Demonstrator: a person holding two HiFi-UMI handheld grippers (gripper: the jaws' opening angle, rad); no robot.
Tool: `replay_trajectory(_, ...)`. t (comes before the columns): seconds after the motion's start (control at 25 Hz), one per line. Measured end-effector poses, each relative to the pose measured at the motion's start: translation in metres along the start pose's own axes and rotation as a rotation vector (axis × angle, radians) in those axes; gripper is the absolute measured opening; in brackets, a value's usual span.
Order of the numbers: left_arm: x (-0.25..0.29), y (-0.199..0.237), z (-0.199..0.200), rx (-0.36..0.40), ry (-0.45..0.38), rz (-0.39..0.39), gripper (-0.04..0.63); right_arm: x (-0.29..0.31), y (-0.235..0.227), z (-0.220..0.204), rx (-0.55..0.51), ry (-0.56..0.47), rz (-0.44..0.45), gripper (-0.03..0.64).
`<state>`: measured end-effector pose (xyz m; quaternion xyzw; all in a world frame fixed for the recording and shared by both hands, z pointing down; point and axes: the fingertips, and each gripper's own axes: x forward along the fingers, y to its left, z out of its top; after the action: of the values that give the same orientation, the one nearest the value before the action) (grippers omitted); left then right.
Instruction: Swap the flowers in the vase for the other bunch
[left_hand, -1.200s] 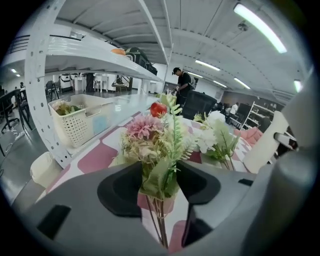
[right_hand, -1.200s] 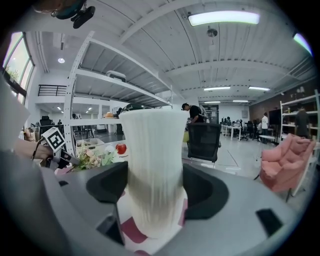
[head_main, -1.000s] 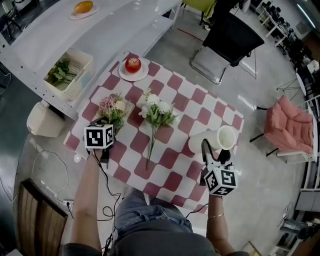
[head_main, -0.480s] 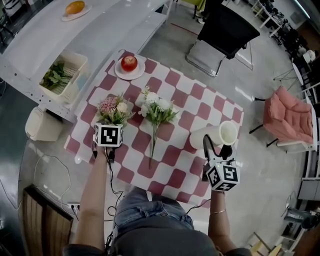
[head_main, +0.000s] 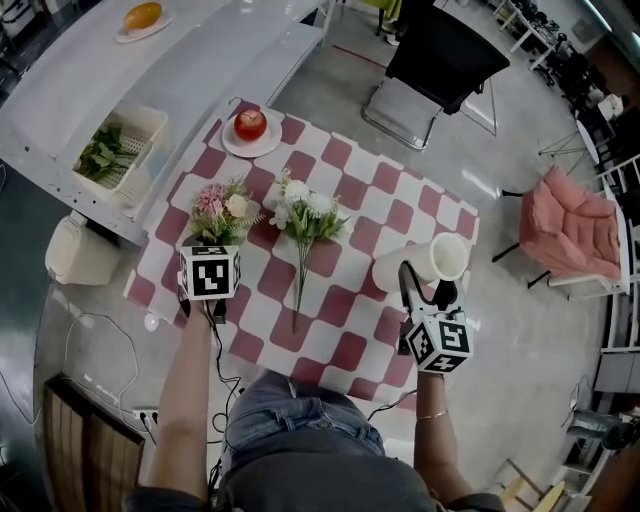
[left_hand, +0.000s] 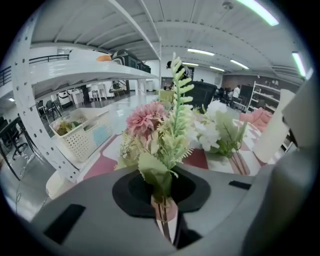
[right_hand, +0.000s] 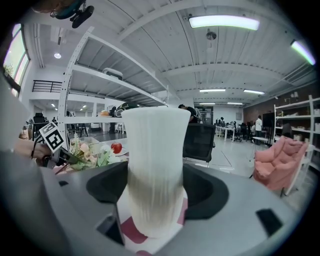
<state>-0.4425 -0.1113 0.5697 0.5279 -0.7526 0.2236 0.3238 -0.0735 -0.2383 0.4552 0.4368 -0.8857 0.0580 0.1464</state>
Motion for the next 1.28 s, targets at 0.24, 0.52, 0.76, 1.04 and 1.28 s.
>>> replay_trajectory(0.24, -0.05, -0.023, 0.063, 0.009, -0.186, -0.02, 0.054, 0.002, -0.001, -0.001, 0.004, -0.009, 0.008, 0.348)
replay_trajectory(0.52, -0.117, -0.085, 0.139, 0.03, -0.417, -0.149, 0.052, 0.001, -0.003, -0.003, 0.0, -0.022, 0.022, 0.348)
replay_trajectory(0.76, -0.164, -0.153, 0.19, 0.064, -0.571, -0.305, 0.052, 0.0, -0.002, -0.003, -0.005, -0.031, 0.034, 0.347)
replay_trajectory(1.04, -0.196, -0.23, 0.232, 0.103, -0.682, -0.441, 0.052, -0.001, -0.003, -0.003, -0.003, -0.029, 0.045, 0.347)
replay_trajectory(1.28, -0.222, -0.288, 0.265, 0.124, -0.762, -0.556, 0.052, -0.003, -0.006, -0.003, -0.002, -0.033, 0.044, 0.347)
